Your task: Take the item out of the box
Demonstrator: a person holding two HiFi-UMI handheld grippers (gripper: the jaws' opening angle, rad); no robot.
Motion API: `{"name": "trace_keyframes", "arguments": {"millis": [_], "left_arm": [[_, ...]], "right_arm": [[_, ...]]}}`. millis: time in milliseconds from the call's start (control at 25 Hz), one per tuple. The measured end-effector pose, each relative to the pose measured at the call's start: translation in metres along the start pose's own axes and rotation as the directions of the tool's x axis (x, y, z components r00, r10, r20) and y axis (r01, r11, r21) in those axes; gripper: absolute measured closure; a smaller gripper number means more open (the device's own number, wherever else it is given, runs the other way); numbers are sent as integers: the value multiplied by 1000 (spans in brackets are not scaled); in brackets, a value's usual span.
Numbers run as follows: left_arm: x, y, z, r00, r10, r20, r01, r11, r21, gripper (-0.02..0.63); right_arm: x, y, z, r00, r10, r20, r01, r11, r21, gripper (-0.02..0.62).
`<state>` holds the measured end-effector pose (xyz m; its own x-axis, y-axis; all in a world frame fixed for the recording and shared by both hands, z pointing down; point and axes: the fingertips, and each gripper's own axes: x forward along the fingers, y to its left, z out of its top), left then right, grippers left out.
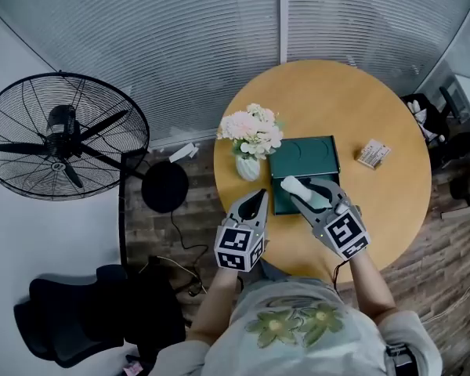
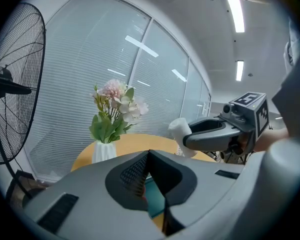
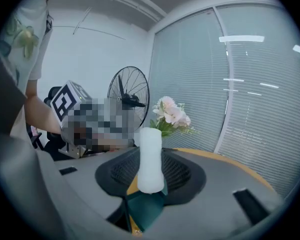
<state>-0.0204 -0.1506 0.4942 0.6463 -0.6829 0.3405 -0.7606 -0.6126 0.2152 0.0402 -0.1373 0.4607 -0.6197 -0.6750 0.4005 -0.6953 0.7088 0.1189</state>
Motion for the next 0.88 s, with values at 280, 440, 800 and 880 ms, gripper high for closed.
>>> {"name": "trace_keyframes", "arguments": {"millis": [280,440,800,880], "left_arm": [[-1,-10,1,1000,-11,14,11,1000,5,603],[-3,-13,4,1000,-13,22,12,1000,10,603],[-7,-18,7,999,-12,31,11,1000,17,603],[-8,-20,7,999,-12,32,12,1000,18,603]], "right_arm": [[-9,-2,7,997,-35,64,30,996,87,456],[-12,-4,5,996,-43,78,32,989,144,457],[-18,-4,4,995,-58,87,39,978,204,459],[-19,-4,3,995,-58,87,39,978,207,459]]}}
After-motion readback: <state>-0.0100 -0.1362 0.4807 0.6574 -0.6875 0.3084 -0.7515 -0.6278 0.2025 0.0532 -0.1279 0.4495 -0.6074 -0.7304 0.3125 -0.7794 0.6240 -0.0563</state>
